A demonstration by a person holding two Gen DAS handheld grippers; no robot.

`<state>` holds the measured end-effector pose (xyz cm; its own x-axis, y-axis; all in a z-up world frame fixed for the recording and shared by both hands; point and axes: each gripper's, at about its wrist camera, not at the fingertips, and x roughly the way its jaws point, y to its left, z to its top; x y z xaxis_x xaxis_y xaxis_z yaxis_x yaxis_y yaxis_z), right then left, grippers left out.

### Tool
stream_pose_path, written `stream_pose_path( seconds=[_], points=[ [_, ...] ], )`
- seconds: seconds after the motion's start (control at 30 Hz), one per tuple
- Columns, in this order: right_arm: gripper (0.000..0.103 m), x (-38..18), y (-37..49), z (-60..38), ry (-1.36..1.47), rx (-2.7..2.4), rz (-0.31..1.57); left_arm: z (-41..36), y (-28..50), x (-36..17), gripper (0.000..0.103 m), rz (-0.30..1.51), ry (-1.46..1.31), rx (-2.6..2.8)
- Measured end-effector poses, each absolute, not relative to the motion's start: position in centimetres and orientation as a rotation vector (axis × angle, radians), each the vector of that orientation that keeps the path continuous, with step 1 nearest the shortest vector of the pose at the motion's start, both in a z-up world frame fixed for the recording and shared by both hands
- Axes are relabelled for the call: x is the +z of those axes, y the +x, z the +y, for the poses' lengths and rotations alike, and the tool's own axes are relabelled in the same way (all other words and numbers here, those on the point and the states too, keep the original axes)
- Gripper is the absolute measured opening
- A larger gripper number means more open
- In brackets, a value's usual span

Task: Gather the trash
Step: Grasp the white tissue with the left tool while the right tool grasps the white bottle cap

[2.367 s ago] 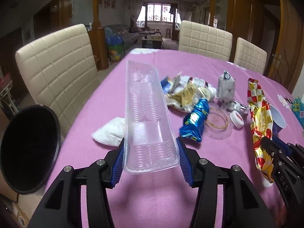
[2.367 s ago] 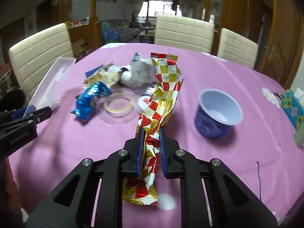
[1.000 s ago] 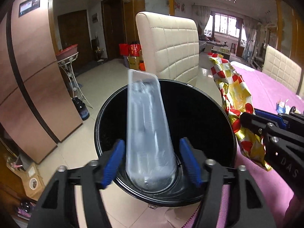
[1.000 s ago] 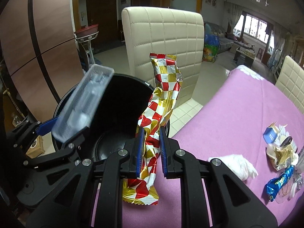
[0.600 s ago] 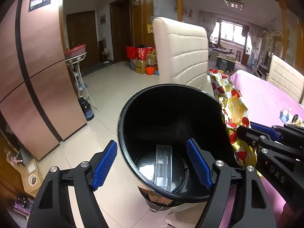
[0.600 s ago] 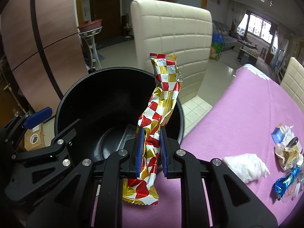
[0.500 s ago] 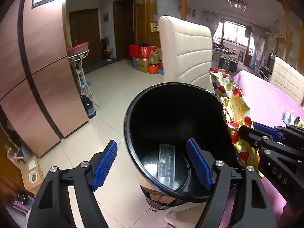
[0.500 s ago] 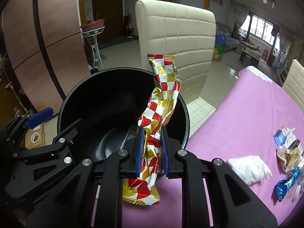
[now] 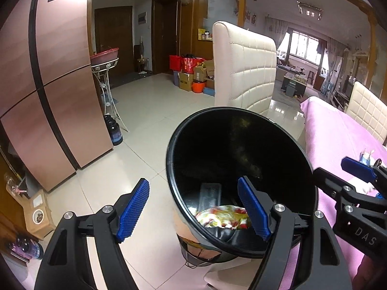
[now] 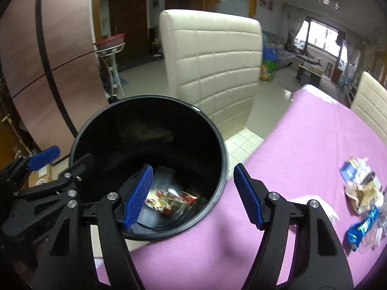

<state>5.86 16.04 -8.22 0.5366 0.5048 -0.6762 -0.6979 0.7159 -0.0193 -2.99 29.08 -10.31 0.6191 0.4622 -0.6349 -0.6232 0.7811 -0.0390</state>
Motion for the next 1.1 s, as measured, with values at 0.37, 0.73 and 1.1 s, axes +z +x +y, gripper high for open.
stream_pose_path(
  seconds=[0.37, 0.73, 1.1],
  points=[
    [0.075, -7.7, 7.6, 6.2, -0.252, 0.506, 0.692, 22.5, 0.5, -10.3, 0.074, 0.685, -0.203, 0.451],
    [0.075, -7.5, 10.5, -7.6, -0.182, 0.203, 0.655, 13.5, 5.8, -10.9, 0.074, 0.74, -0.121, 0.228],
    [0.075, -10.0, 15.3, -15.3, 0.007, 0.108, 0.776, 8.2, 11.1, -10.5, 0.074, 0.787, -0.046, 0.134]
  ],
)
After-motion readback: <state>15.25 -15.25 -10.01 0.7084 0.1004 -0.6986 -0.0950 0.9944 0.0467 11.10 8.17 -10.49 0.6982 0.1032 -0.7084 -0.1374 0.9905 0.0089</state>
